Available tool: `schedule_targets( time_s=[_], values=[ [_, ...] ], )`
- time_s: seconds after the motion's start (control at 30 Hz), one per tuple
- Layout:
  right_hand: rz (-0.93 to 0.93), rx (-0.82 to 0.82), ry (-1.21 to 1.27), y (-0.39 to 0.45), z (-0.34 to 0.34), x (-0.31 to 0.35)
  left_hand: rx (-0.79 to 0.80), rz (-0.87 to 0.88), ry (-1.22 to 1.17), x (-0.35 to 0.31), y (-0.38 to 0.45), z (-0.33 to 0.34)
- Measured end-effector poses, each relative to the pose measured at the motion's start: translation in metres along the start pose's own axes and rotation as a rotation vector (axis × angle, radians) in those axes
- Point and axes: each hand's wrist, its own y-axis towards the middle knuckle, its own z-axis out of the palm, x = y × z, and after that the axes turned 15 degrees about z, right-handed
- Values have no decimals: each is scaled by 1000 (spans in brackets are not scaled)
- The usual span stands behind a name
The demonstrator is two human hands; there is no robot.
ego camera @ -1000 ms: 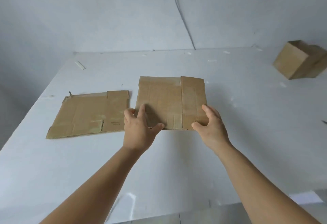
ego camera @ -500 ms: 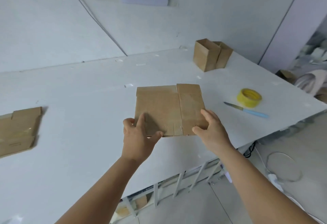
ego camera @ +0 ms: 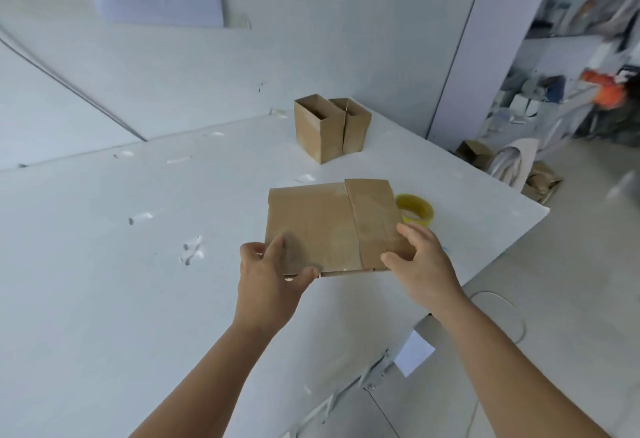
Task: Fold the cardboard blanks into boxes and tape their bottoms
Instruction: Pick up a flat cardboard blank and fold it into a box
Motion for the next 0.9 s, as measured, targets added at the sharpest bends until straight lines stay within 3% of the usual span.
schedule_targets(
  time_s=[0.17, 0.53, 0.7, 0.9],
  values=[
    [-6, -31, 37, 42, -13, 15, 14, -71, -29, 0, 40, 13],
    [-75, -16, 338, 106, -1, 38, -117, -259, -26, -5, 90, 10],
    [-184, 17, 309, 145, -6, 47, -307, -262, -28, -18, 101, 15],
    [-349, 170, 288, 182, -22, 50, -603, -347, -127, -53, 109, 41]
  ],
)
